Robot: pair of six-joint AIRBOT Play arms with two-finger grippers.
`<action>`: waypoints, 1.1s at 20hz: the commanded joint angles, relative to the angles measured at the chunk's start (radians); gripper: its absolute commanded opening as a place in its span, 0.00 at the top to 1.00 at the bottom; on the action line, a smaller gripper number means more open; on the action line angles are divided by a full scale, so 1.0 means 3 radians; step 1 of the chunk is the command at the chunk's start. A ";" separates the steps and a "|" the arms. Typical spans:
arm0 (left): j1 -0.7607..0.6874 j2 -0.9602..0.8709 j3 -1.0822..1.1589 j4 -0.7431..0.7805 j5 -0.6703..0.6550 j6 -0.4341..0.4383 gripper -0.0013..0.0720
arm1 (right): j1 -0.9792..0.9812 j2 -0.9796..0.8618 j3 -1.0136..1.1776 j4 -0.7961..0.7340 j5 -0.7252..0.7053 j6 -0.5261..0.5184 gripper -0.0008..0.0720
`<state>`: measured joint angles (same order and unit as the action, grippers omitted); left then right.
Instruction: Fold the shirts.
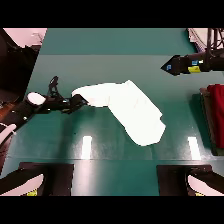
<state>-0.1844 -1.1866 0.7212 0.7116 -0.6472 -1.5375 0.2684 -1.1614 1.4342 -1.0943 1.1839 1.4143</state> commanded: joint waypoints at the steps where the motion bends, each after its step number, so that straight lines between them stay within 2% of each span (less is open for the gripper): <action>1: -0.0435 -0.0136 -0.0062 -0.0217 0.0535 -0.0291 0.11 | -0.0039 0.0037 -0.0001 0.0008 0.0038 0.0010 0.46; 4: -0.0577 -0.0341 0.0013 -0.0519 0.0698 -0.0286 0.11 | -0.0038 0.0037 -0.0001 0.0008 0.0069 0.0010 0.46; 9: -0.0646 -0.0621 0.0268 -0.0563 0.0682 -0.0289 0.11 | -0.0039 0.0037 -0.0001 0.0008 0.0111 0.0010 0.45; 12: -0.0646 -0.0765 0.0296 -0.0785 0.0571 -0.0286 0.11 | -0.0039 0.0038 -0.0001 0.0006 0.0169 0.0010 0.45; 15: -0.0646 -0.0781 0.0298 -0.0815 0.0662 -0.0287 0.11 | -0.0042 0.0038 -0.0001 0.0005 0.0184 0.0009 0.45; 16: -0.0646 -0.0781 0.0298 -0.0833 0.0708 -0.0287 0.28 | -0.0042 0.0037 -0.0001 0.0005 0.0184 0.0009 0.45; 17: -0.0646 -0.0781 0.0298 -0.0832 0.0711 -0.0286 0.61 | -0.0042 0.0038 -0.0001 0.0005 0.0184 0.0009 0.45; 18: -0.0646 -0.0781 0.0298 -0.0830 0.0732 -0.0271 0.88 | -0.0042 0.0038 -0.0001 0.0005 0.0187 0.0009 0.45; 19: -0.0645 -0.0774 0.0299 -0.0847 0.0735 -0.0266 0.95 | -0.0043 0.0039 -0.0001 0.0004 0.0200 0.0009 0.45; 21: -0.0642 -0.0730 0.0371 -0.0877 0.0610 -0.0243 0.95 | -0.0086 0.0041 -0.0001 -0.0004 0.0296 0.0009 0.46; 22: -0.0642 -0.0664 0.0465 -0.0868 0.0493 -0.0051 0.95 | -0.0139 0.0048 -0.0001 -0.0019 0.0394 0.0009 0.46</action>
<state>-0.3782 -1.4067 0.8272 0.4610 -0.4492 -1.6127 0.2455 -1.1492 1.4342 -1.0935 1.2560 1.4166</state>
